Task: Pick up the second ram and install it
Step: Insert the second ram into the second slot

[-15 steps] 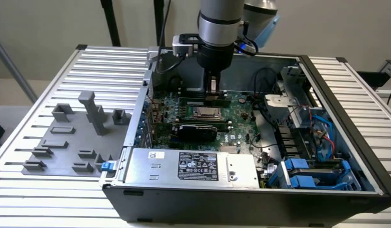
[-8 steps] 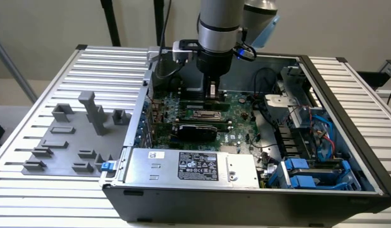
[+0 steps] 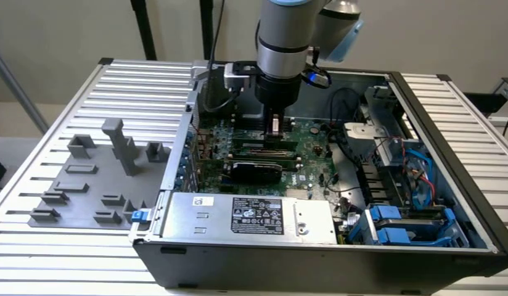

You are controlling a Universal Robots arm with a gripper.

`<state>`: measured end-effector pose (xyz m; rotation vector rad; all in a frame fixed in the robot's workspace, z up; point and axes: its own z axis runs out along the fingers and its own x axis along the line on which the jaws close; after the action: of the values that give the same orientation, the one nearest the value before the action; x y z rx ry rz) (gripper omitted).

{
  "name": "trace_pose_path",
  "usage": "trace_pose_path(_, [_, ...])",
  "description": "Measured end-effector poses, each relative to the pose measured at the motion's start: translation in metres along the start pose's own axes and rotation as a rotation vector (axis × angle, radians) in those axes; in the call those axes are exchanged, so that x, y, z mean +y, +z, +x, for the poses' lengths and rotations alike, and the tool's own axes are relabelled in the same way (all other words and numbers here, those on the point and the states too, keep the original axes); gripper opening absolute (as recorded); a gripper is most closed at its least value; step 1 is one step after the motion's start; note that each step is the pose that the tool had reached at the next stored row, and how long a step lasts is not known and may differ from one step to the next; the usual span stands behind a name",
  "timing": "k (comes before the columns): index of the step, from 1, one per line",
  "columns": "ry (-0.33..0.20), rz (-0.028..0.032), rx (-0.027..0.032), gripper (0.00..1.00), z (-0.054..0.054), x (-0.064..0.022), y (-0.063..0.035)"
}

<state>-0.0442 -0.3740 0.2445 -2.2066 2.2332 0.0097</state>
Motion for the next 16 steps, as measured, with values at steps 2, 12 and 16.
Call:
trace_pose_path(2, [0.000, 0.0000, -0.0022, 0.14, 0.0004, 0.0001, 0.0011])
trace_pose_path(12, [0.000, -0.0006, -0.0022, 0.14, 0.0027, -0.0029, 0.0035])
trace_pose_path(16, [0.000, -0.0011, -0.0025, 0.14, 0.0046, -0.0038, 0.0050])
